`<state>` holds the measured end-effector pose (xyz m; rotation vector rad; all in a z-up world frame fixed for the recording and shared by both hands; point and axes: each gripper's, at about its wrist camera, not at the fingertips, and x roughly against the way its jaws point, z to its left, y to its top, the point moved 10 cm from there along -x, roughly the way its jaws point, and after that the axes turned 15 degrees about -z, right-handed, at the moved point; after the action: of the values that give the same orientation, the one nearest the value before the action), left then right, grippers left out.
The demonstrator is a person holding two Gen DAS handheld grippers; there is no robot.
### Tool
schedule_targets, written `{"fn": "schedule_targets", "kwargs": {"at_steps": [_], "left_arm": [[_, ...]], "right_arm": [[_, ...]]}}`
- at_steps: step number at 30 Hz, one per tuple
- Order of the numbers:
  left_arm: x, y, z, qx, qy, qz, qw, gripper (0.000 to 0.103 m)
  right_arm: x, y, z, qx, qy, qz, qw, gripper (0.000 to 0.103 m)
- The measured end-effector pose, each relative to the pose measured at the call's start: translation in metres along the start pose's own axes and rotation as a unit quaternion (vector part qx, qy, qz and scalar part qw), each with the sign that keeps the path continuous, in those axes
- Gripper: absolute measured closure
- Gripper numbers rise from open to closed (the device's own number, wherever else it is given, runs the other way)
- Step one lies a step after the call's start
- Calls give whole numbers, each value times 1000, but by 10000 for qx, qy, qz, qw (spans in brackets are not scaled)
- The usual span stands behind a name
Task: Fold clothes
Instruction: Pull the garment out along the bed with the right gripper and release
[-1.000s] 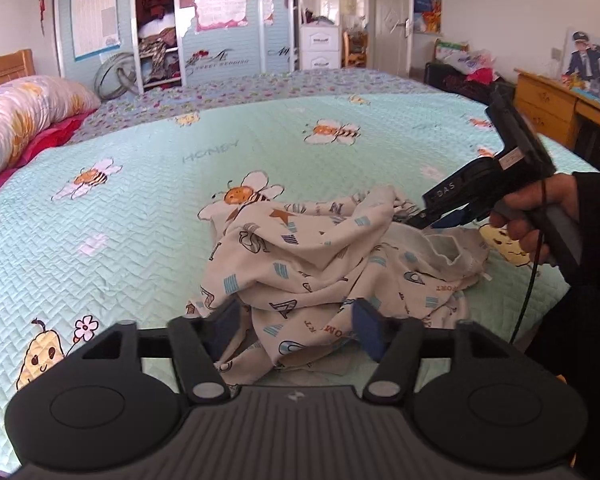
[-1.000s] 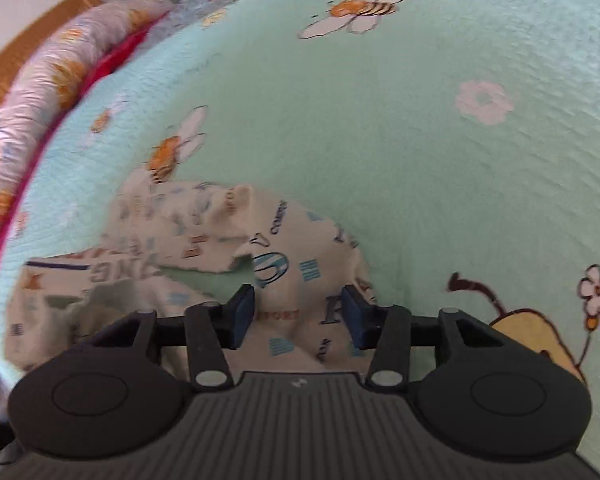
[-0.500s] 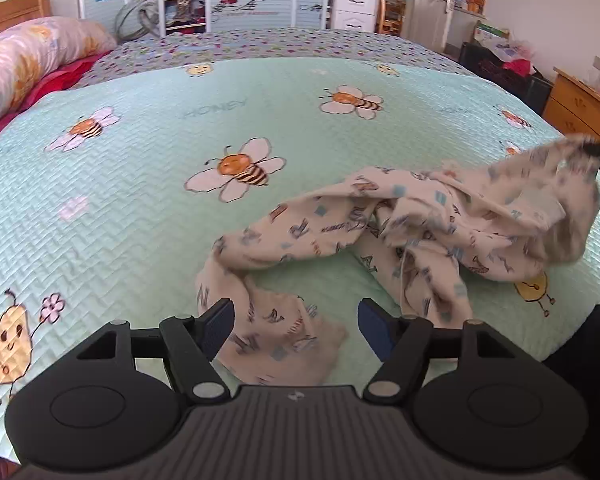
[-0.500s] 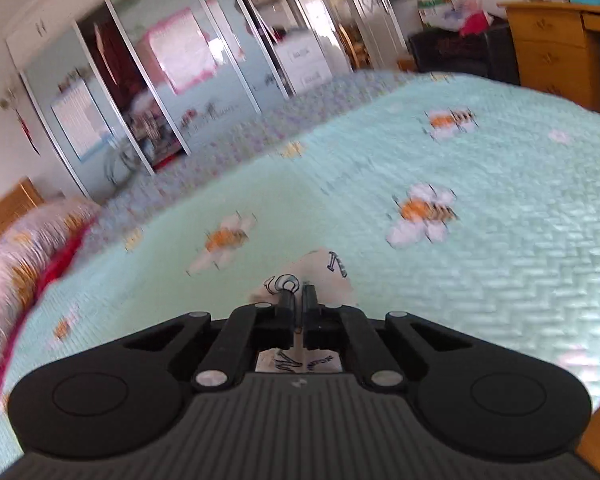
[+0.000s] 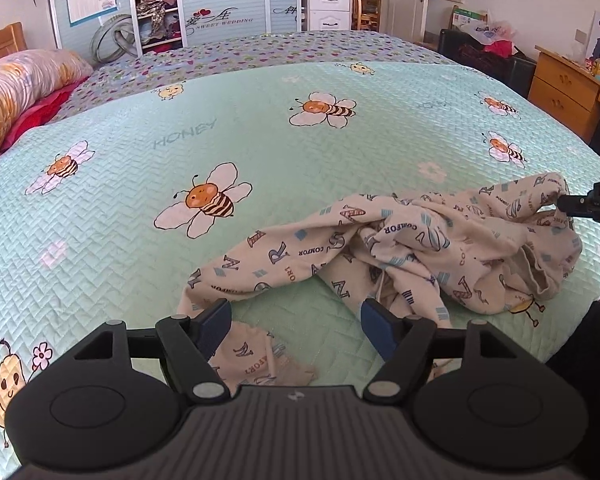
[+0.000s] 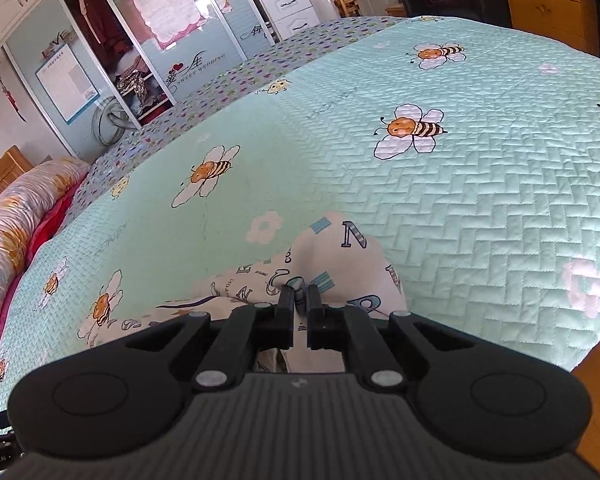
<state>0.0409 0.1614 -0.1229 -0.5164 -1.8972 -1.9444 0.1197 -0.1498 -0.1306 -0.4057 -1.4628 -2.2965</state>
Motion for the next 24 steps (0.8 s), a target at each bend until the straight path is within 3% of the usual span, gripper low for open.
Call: {"fn": "schedule_targets", "kwargs": {"at_steps": [11,13,17,18,20,24], "left_arm": [[-9,6,-14,-181,-41,62,9998,28],[-11,7,-17,-242,-54,73,9997,28],[-16,10,-24,-316,-99,88,9994,28],[-18,10,-26,-332,-113,94,9993,28],[-21,10,-29,-359,-146,108,9992,28],[-28,8,-38,-393,-208,169,9989,28]], "right_arm": [[12,11,13,-47,339,-57,9994,96],[21,27,32,115,631,-316,9974,96],[61,98,47,367,745,-1871,9788,97],[67,113,42,349,674,-2081,9752,97],[67,127,30,325,663,-2006,9769,95],[47,96,2,261,554,-1178,9911,55]]}}
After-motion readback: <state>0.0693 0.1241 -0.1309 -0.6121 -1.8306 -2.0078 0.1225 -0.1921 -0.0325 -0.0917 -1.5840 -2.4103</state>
